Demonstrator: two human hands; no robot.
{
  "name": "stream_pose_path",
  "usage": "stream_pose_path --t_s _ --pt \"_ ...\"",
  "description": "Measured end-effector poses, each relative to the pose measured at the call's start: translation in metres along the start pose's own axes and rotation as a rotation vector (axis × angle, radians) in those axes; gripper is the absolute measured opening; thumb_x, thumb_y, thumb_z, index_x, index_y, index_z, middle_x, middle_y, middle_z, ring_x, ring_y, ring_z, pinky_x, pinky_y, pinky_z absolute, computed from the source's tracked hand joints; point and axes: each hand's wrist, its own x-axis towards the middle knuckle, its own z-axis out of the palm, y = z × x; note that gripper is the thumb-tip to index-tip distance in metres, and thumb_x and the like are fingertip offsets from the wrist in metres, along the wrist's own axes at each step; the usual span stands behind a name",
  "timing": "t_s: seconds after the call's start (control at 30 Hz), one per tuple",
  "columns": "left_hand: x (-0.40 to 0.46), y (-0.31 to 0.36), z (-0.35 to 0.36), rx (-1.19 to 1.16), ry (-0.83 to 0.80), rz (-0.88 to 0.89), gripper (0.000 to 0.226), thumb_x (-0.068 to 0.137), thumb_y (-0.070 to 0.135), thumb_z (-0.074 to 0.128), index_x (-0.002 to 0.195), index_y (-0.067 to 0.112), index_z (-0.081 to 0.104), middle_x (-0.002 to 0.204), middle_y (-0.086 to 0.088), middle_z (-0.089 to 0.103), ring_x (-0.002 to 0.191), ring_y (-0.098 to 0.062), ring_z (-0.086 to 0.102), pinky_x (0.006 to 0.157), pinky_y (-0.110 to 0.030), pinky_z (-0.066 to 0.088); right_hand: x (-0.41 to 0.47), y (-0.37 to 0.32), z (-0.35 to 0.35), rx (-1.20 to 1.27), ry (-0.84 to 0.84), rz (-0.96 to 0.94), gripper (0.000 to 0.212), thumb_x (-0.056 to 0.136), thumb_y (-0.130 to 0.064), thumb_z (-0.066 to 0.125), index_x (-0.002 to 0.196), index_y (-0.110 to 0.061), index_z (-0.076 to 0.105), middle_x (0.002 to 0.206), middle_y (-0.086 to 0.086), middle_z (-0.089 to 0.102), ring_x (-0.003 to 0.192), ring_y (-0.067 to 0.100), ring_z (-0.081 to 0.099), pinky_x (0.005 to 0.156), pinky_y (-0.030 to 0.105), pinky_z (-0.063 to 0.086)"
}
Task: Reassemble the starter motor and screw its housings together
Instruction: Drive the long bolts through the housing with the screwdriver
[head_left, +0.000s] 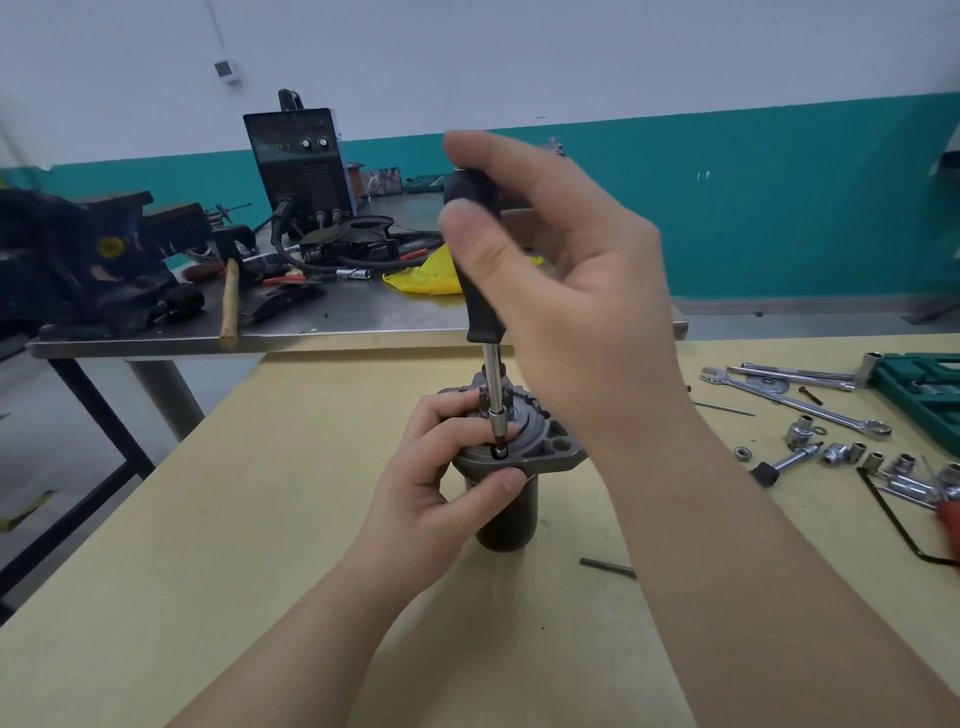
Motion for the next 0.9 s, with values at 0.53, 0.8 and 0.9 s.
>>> stream_pose_path --t_s 0.53,0.8,0.9 --pt "0.0 0.0 -0.001 0.016 -0.015 0.035 0.029 0.089 0.023 0.079 0.118 0.028 0.076 0.135 -0.001 0.059 0.14 -0.031 0.052 0.113 -0.051 0.049 0.002 -0.004 -0.005 0.175 -0.081 0.171 0.026 0.108 -0.024 0.058 0.129 -0.03 0.07 0.104 -0.021 0.071 0.106 0.022 0.074 0.092 0.052 0.064" --pt "0.0 0.002 -0.001 0.015 -0.009 0.017 0.03 0.089 0.027 0.079 0.116 0.039 0.076 0.135 0.003 0.059 0.137 -0.035 0.053 0.111 -0.053 0.049 0.0 -0.002 -0.001 -0.074 0.072 -0.016 0.027 0.097 -0.018 0.077 0.12 -0.029 0.066 0.085 -0.013 0.066 0.079 0.012 0.067 0.077 0.03 0.06" --pt "-0.001 0.002 -0.001 0.016 -0.007 0.008 0.028 0.088 0.027 0.079 0.114 0.038 0.077 0.133 0.002 0.059 0.134 -0.035 0.055 0.109 -0.056 0.049 -0.004 -0.001 0.005 -0.17 0.124 -0.082 0.025 0.097 -0.022 0.078 0.121 -0.026 0.068 0.093 -0.007 0.069 0.082 0.011 0.067 0.078 0.021 0.056"
